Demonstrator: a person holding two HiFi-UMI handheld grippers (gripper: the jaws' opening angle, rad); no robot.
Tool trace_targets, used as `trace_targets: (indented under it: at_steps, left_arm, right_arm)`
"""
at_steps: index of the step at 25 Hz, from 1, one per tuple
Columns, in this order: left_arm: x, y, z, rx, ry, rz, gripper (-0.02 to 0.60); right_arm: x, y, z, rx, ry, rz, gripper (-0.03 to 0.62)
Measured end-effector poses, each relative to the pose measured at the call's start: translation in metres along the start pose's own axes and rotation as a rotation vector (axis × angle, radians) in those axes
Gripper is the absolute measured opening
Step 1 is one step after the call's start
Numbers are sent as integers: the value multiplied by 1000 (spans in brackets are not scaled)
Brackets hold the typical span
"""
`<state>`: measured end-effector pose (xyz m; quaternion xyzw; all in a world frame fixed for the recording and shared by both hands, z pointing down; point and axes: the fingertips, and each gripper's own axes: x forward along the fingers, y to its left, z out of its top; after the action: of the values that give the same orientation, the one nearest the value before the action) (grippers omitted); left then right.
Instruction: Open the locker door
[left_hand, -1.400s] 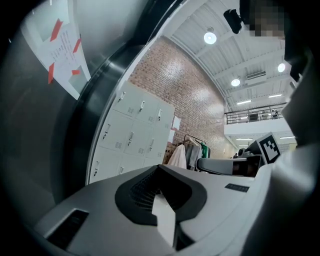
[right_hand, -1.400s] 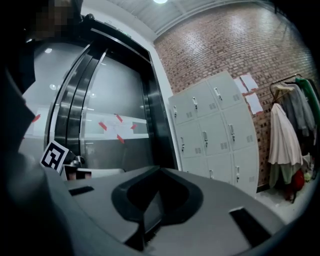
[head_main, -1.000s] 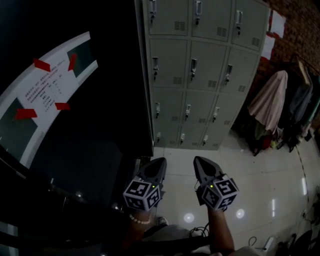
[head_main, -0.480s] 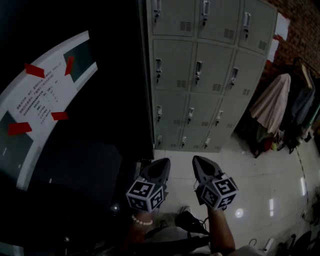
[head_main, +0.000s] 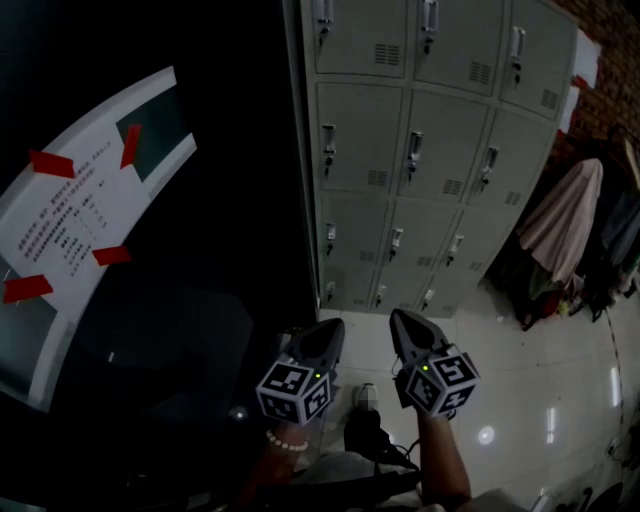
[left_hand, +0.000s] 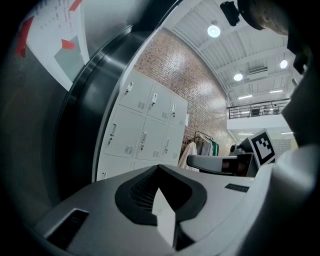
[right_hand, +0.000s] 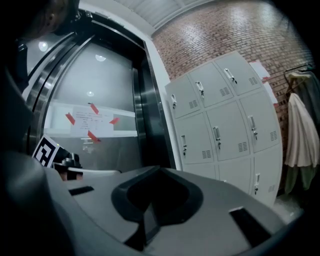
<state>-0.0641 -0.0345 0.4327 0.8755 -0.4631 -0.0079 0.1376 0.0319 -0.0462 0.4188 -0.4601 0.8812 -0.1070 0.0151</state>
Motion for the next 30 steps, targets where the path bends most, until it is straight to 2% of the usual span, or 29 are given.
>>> trace_targets:
  at_steps: [13, 23, 30]
  left_arm:
    - [117, 77, 33, -14, -11, 81, -3]
    - [235, 100, 58, -30, -17, 74, -3]
    - [286, 109, 65, -31, -11, 85, -3]
  right_arm:
    - [127, -76, 29, -2, 9, 94, 9]
    - [187, -177, 64, -9, 1, 70, 9]
    - [217, -227, 73, 3, 5, 68, 9]
